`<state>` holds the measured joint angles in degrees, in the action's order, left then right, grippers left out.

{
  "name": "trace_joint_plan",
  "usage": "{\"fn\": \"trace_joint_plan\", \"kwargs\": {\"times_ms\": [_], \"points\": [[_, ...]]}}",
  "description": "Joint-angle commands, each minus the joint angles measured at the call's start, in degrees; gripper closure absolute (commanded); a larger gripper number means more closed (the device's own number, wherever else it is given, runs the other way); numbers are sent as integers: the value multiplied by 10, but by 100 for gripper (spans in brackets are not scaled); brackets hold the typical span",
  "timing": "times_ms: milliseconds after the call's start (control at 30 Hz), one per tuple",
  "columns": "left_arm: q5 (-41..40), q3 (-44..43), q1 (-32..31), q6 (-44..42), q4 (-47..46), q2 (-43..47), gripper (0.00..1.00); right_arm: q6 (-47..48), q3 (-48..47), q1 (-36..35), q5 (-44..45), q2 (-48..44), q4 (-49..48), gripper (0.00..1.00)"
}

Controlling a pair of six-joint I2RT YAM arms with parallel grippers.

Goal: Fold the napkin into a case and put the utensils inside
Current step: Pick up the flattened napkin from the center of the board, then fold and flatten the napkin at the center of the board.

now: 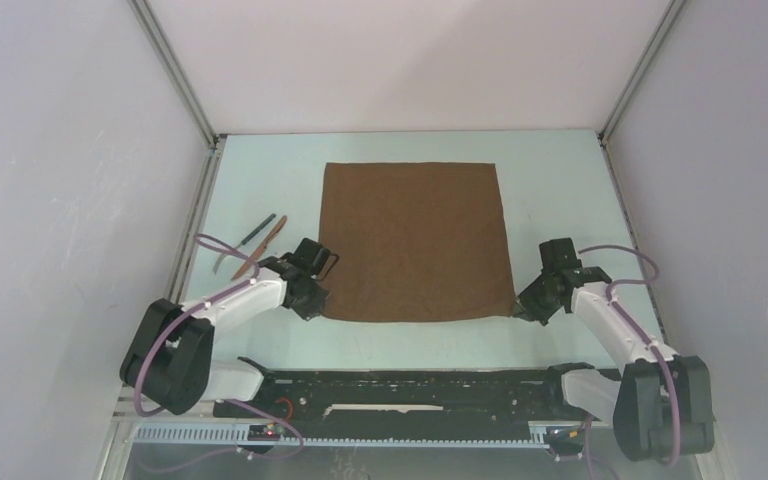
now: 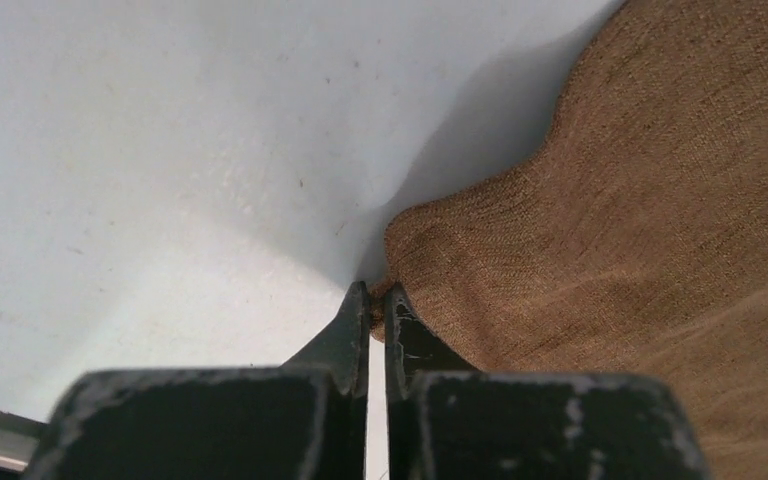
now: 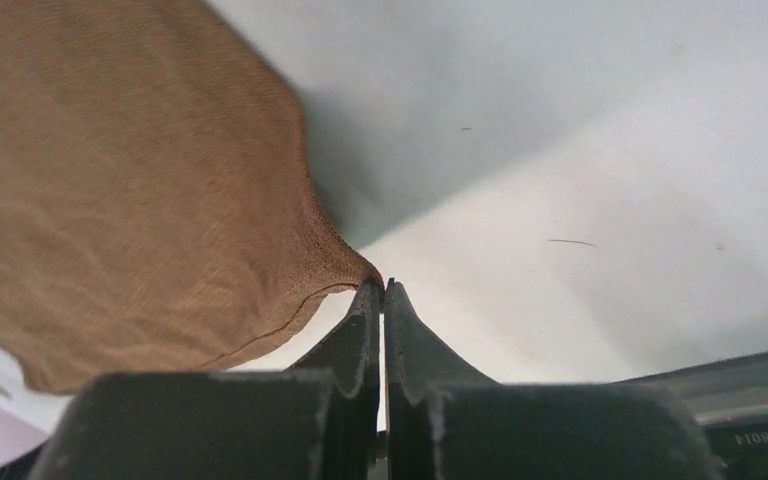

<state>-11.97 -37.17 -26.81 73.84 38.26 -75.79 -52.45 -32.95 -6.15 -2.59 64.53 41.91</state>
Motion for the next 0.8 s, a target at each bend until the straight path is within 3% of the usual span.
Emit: {"fn": "trace_joint_plan", "kwargs": {"times_ms": [0, 333, 500, 767], "points": [[-51, 4, 4, -45, -20, 45, 100, 52, -7, -5, -47, -50, -50, 100], [-47, -81, 4, -172, -24, 250, 100, 106, -51, 4, -188, -183, -135, 100], [-70, -200, 4, -248, -3, 317, 100, 135, -163, 4, -197, -241, -116, 100], [17, -385, 4, -352, -34, 373, 100, 163, -311, 3, -255, -333, -148, 100]]}}
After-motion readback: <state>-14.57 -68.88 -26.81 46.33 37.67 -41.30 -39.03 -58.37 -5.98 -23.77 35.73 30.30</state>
